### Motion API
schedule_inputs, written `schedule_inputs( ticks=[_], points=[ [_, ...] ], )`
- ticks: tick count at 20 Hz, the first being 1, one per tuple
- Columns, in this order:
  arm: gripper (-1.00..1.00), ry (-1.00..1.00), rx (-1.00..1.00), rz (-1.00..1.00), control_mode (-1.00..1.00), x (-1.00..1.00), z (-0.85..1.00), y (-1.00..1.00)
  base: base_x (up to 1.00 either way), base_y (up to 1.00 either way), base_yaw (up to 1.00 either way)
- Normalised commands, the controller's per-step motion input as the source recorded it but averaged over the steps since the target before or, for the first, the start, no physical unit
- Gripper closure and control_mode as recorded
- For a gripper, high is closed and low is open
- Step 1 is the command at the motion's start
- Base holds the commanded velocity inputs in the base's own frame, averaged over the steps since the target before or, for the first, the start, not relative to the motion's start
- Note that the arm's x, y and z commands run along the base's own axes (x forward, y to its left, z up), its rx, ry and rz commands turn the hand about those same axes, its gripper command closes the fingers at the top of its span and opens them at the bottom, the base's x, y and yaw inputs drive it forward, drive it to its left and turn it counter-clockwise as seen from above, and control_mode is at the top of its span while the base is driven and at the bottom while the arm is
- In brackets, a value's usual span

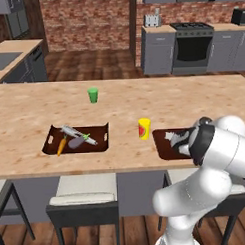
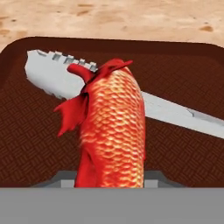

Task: Gather the carrot and eggplant from the fridge and place them on a tray on the dining counter. Then gather the fishs from the fridge and place them on the other tray.

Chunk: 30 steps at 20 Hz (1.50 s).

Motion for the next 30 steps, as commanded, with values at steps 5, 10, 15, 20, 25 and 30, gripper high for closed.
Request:
schedule_inputs(
  ticks=[5,10,15,20,25,30],
  points=[
    [-1.0,0.0,0.02,0.0,-1.0,0.17,-0.08,0.0,0.0,0.0,0.0],
    [-1.0,0.0,0.02,0.0,-1.0,0.03,-0.12,0.0,0.0,0.0,0.0],
    [-1.0,0.0,0.02,0.0,-1.0,-0.07,0.13,0.0,0.0,0.0,0.0],
    [-1.0,0.0,0.02,0.0,-1.0,-0.21,0.57,0.0,0.0,0.0,0.0],
    [-1.0,0.0,0.04,0.0,-1.0,-0.44,0.71,0.0,0.0,0.0,0.0],
    [-1.0,0.04,0.08,-0.01,-1.0,-0.54,0.68,0.06,0.0,0.0,0.0]
  ],
)
